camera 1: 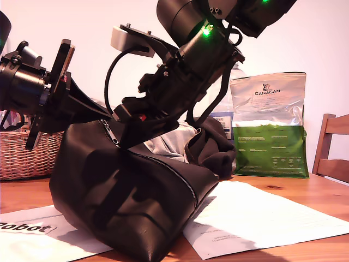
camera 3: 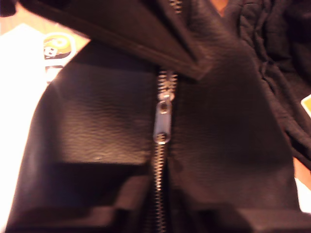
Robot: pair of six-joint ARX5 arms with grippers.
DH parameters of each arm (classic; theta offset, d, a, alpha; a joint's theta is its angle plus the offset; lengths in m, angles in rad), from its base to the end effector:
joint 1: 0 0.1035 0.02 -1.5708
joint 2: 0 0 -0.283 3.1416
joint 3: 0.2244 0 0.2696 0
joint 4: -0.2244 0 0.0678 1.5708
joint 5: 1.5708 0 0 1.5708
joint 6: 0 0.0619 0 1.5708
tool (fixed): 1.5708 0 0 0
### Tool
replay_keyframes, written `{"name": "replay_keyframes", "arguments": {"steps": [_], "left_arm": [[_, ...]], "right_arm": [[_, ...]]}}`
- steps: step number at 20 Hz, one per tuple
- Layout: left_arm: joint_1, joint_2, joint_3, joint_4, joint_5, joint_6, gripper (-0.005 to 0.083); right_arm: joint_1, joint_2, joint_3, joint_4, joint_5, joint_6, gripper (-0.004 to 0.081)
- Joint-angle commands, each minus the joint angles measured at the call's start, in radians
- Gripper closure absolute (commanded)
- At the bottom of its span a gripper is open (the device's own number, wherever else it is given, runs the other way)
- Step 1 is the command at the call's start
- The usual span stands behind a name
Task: Open the zipper in the zip bag in front of you
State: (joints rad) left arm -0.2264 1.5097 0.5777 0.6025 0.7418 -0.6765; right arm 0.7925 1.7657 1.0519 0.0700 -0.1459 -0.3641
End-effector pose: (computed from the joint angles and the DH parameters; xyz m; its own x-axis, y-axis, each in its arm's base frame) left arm 0.2975 -0.1114 0.1740 0.5281 -0.8150 -0.2385 0.4174 0.4938 -0.7629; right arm 0.2856 0.3025 0.1769 0.4520 0.6656 -0.5939 -0.8847 0.4195 -0.2033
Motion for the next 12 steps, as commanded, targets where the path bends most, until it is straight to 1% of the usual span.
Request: {"name": "replay_keyframes", "arguments": {"steps": [1,5,6,9,10,12], "left_arm": [[0.002,-0.002,-0.002,0.019,0.010,0.007,0.0798],[0.002,-0.002,-0.002,0.019,0.013,0.003,0.0798],[0.002,-0.002,-0.002,0.019,0.013,-0.005,0.0798],[0.002,-0.002,-0.002,0.019,0.013,-0.040,0.0798],[0.002,-0.002,-0.002,0.019,0.013,-0.042,0.0798],[0.002,-0.002,-0.002,0.019,0.015,-0.094,0.0798]], "right_arm": [[0.006,0.024,-0.002,0.007,-0.005,0.019,0.0501],[0.005,0.024,0.043,0.008,-0.010,0.027,0.0504],[0.005,0.024,0.045,0.009,-0.026,0.028,0.0508],[0.005,0.024,0.045,-0.005,-0.113,0.058,0.0508],[0.006,0.024,0.045,-0.002,-0.113,0.065,0.0508],[0.003,0.024,0.045,-0.002,-0.102,0.076,0.0509]]}}
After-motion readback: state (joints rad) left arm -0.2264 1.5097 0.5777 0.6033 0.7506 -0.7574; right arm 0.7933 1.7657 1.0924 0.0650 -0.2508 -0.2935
